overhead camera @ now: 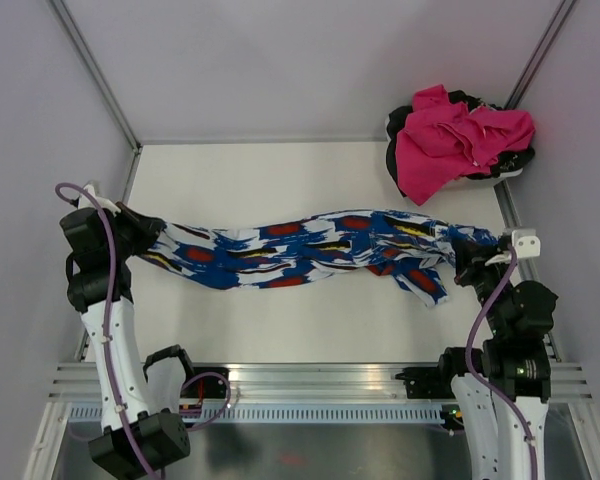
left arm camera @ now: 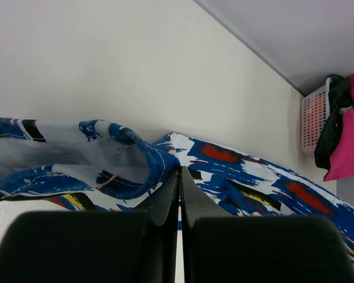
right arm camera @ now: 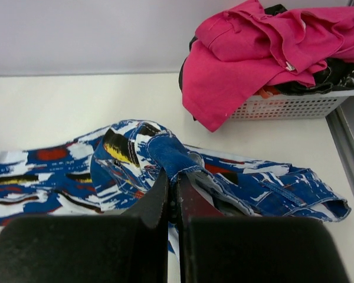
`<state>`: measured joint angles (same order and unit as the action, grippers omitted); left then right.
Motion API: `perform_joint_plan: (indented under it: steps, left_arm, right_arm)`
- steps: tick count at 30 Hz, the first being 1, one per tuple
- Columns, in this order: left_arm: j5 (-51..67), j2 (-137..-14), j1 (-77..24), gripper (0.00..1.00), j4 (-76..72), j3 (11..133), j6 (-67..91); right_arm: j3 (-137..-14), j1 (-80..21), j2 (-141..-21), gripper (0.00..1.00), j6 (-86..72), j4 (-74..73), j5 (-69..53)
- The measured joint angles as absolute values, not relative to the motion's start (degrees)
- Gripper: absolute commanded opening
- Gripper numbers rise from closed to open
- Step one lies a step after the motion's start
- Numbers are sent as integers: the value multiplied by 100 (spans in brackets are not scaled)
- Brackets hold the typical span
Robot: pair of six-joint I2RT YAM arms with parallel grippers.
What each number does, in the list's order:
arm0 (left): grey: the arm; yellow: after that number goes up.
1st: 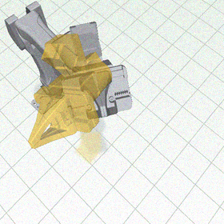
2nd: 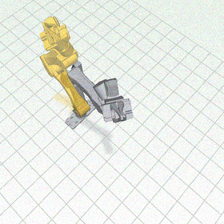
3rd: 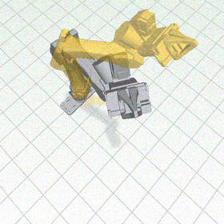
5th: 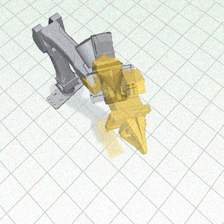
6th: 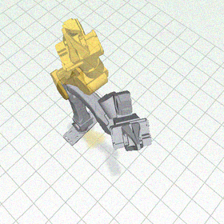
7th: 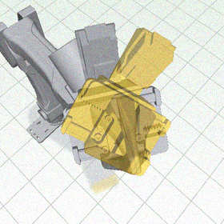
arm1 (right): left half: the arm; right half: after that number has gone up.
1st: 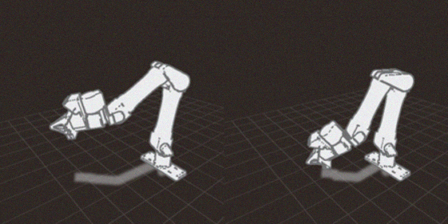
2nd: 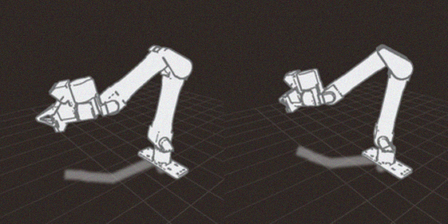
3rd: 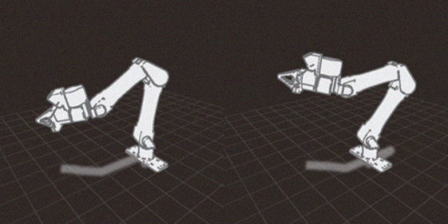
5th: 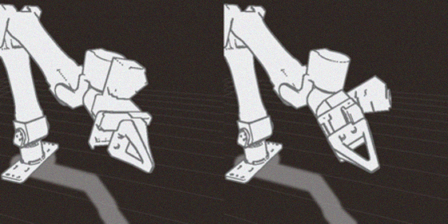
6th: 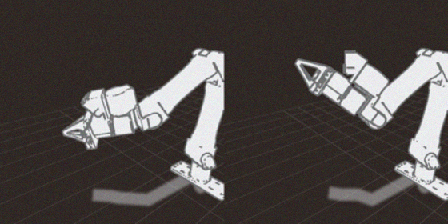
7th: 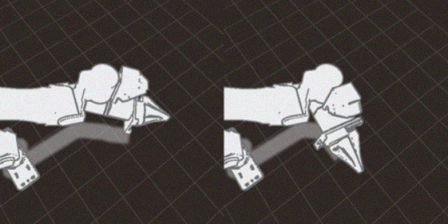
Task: Fold and stack the trousers
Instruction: Flatten the trousers out
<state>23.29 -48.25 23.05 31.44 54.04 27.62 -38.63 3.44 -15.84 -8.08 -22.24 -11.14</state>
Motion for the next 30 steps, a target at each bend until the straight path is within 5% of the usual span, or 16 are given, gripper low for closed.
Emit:
perform_joint_plan:
  steps: [14, 24, 30]
  left_arm:
    - [1516, -4939, 2298, 2, 4469, 6838, 2694]
    - [760, -5489, 2294, 2, 5271, 10154, 2606]
    - [923, -5555, 2290, 2, 5253, 9896, 2628]
  right_arm:
    - [-5854, -117, -2696, 0, -943, -3782, 294]
    - [-11262, -185, -4447, 0, -1446, -5402, 5]
    - [-10554, -311, -3975, 0, -1522, -5983, 1070]
